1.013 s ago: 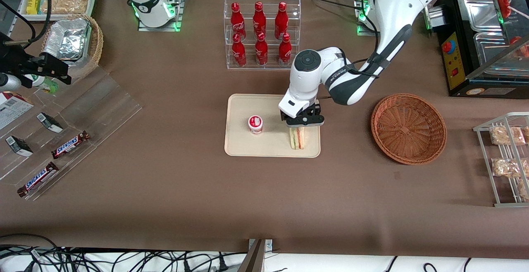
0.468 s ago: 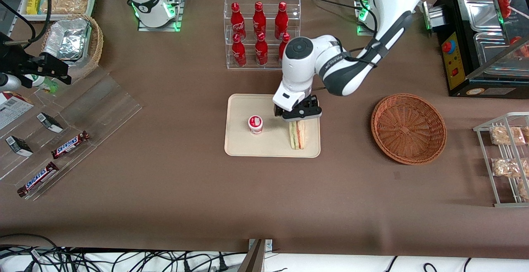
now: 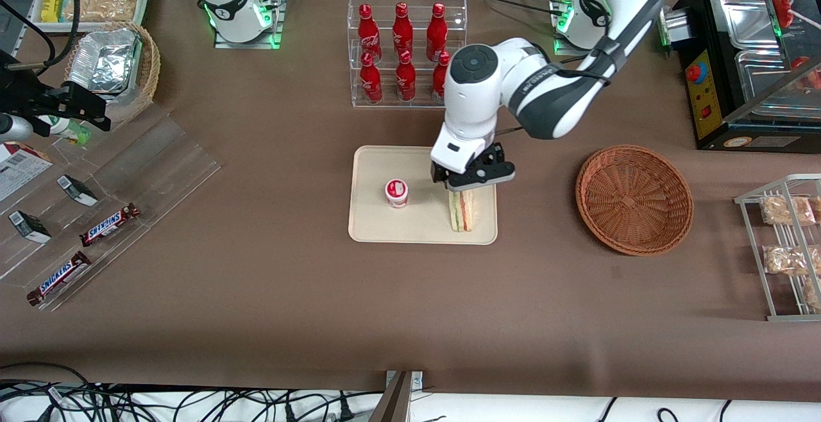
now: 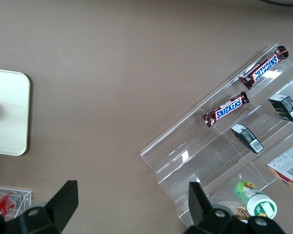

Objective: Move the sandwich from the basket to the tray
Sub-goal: 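Open the left gripper and raise it off the sandwich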

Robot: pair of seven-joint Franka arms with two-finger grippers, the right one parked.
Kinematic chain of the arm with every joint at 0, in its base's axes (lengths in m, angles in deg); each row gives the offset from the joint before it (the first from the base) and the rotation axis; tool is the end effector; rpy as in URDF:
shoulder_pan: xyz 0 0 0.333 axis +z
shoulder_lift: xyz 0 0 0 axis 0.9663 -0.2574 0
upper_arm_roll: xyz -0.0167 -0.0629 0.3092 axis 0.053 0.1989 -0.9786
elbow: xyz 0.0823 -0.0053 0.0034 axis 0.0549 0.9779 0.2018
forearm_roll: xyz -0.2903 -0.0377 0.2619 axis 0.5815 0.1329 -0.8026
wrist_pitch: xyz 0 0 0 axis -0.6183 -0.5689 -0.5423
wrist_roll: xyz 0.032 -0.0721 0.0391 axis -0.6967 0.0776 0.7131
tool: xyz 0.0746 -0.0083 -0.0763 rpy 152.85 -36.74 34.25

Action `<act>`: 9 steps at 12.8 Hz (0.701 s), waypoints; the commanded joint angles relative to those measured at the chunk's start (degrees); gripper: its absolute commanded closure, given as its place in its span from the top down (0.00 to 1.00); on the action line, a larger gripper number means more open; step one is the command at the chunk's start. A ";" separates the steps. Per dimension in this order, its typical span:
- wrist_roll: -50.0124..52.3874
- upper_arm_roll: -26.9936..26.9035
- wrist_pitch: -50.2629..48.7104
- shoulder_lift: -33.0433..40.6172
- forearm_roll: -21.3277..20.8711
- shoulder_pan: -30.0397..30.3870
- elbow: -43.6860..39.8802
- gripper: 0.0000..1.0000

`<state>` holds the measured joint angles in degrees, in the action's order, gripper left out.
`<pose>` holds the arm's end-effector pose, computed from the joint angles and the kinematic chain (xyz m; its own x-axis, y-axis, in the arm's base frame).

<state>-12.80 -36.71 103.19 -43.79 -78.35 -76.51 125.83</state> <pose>0.5552 -0.3898 0.3636 0.9531 0.2635 0.1487 0.2707 -0.9622 -0.0305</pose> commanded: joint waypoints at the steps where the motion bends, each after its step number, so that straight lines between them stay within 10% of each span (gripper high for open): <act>1: -5.31 0.18 -8.19 0.98 3.99 1.95 -6.82 1.00; 9: -9.71 0.26 -18.58 0.98 5.59 5.47 -15.45 1.00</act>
<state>-20.07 -36.68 87.64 -42.93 -74.12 -71.40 112.81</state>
